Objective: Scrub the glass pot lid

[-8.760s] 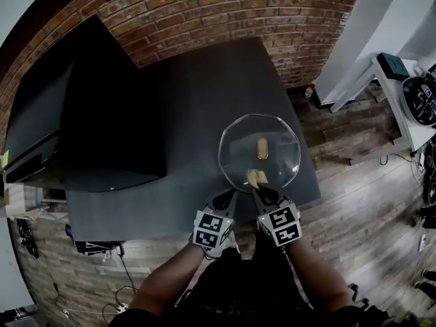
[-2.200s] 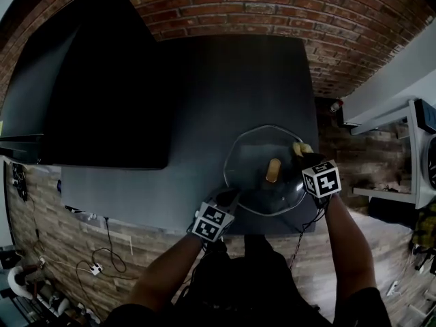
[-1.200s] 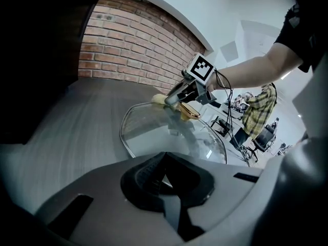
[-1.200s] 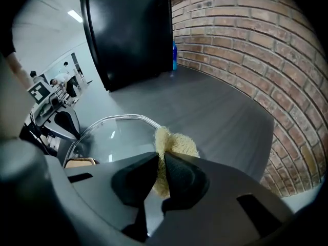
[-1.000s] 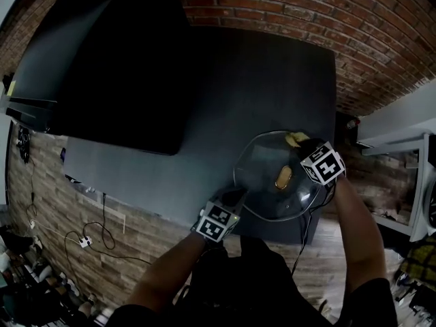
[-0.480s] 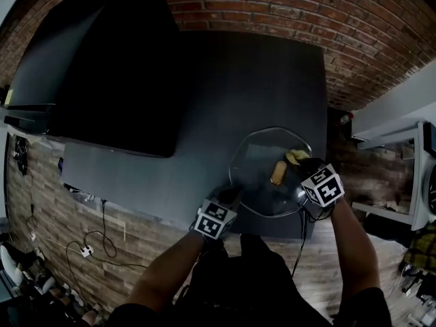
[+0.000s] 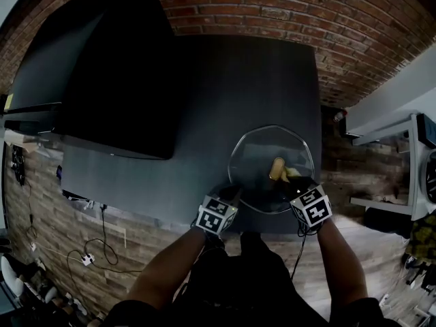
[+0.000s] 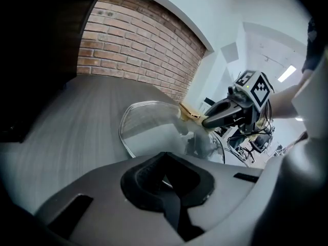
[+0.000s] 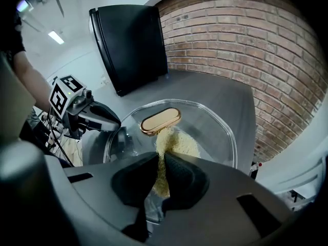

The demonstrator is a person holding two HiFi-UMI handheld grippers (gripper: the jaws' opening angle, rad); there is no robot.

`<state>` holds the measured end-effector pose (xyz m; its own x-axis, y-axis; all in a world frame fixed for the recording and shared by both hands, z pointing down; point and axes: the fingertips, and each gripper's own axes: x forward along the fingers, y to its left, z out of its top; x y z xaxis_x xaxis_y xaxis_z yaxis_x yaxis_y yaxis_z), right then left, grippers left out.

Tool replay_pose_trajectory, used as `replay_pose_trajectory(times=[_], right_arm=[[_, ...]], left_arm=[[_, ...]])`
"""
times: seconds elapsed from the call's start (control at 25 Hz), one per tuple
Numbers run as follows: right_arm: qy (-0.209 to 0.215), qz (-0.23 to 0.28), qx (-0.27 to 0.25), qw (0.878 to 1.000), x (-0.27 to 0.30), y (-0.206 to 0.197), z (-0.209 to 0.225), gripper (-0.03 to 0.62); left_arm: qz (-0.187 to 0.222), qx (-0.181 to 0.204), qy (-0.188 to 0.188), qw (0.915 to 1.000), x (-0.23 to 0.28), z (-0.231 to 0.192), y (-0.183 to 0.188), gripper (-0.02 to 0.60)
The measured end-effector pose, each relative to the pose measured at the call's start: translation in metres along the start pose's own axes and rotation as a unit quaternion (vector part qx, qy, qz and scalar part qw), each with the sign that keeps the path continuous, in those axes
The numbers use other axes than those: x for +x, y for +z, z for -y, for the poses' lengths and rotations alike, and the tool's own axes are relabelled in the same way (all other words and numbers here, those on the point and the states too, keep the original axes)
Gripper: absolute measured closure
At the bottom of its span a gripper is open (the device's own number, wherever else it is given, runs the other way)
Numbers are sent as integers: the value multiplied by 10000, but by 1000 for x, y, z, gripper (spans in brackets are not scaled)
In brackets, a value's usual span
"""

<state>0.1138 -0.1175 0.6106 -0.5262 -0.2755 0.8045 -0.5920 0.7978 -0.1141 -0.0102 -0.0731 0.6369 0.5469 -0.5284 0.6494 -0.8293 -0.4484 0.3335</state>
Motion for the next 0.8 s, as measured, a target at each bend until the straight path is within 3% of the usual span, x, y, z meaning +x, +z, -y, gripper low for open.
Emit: replay_pose_trajectory(times=[0.32, 0.56, 0.8], right_arm=[[83, 71, 270, 9996, 7, -6, -60, 551], [246, -138, -217, 9994, 28, 5, -101, 551], [243, -499, -442, 9975, 47, 22, -111, 551]], left_arm=[[-37, 52, -97, 9999, 1, 1, -1, 551], [-146, 178, -134, 9996, 1, 1, -3, 551], [-165, 298, -165, 9993, -6, 5, -12, 551]])
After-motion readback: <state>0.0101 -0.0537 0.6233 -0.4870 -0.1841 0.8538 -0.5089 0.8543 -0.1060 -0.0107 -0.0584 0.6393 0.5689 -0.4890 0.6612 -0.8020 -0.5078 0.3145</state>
